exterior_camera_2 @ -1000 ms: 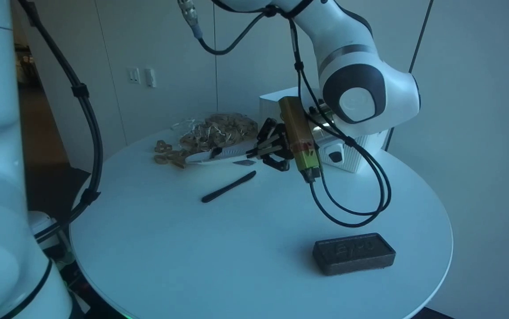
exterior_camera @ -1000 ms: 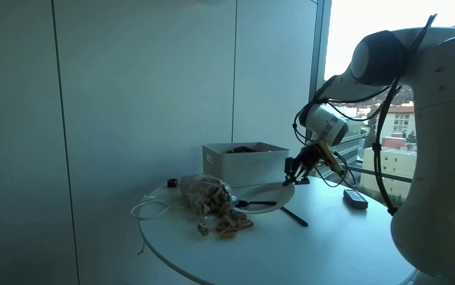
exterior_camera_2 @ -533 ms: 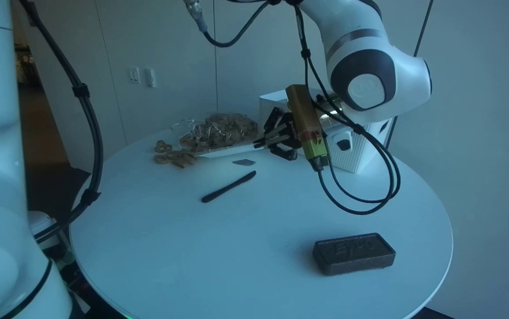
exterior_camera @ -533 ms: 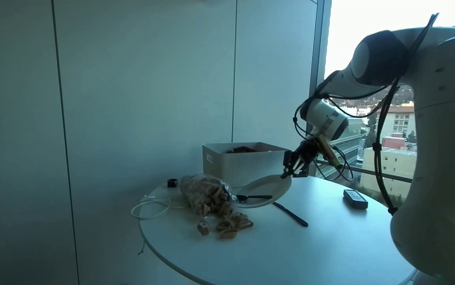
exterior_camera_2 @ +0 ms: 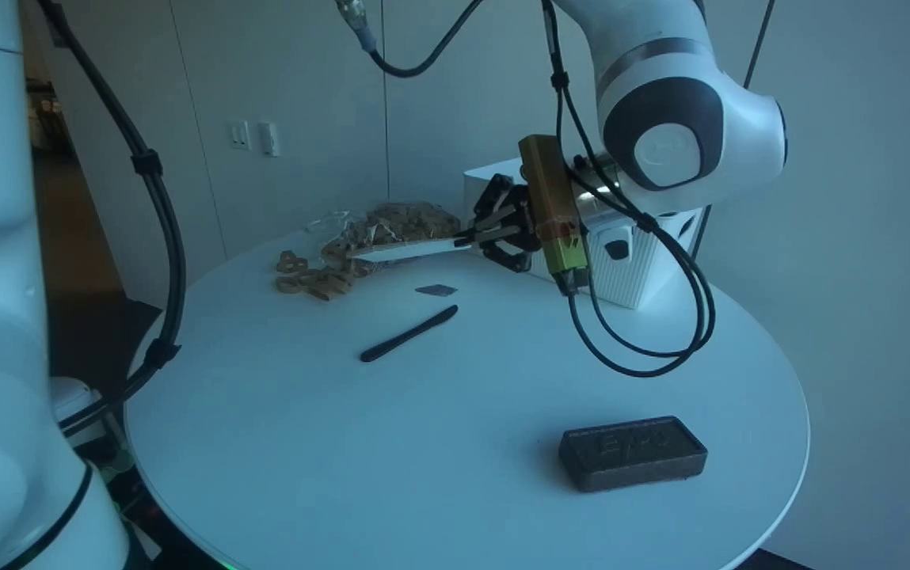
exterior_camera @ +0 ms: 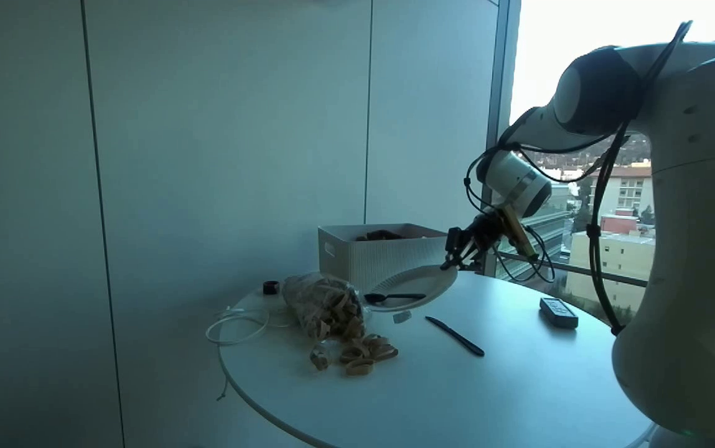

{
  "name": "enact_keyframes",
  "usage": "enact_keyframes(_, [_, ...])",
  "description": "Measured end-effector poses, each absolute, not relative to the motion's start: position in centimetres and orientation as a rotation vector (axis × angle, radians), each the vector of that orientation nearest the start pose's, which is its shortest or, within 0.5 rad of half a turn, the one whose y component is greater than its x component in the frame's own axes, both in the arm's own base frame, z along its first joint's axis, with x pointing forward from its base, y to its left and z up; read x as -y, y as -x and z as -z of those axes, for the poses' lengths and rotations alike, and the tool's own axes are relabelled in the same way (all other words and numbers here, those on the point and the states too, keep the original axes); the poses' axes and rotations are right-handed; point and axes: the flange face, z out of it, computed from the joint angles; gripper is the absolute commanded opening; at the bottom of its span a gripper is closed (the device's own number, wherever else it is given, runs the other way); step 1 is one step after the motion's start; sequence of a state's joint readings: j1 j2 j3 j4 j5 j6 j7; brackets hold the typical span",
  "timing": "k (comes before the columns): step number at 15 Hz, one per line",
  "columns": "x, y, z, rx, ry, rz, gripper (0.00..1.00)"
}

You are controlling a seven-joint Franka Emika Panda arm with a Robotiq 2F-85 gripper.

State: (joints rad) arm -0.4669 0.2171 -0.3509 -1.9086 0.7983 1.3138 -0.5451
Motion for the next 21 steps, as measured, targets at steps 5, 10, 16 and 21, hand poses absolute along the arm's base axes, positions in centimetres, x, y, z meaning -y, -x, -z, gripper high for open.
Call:
enact_keyframes(5, [31.7, -42.8, -40.8, -0.418, 2.027, -0.092, 0.06])
enact_keyframes(10, [33.0, -42.6, -43.0, -0.414, 2.032, -0.033, 0.06])
enact_keyframes(16, [33.3, -43.4, -45.9, -0.346, 1.996, 0.094, 0.05])
enact_keyframes(21, [33.1, -44.4, -47.2, -0.279, 1.964, 0.202, 0.05])
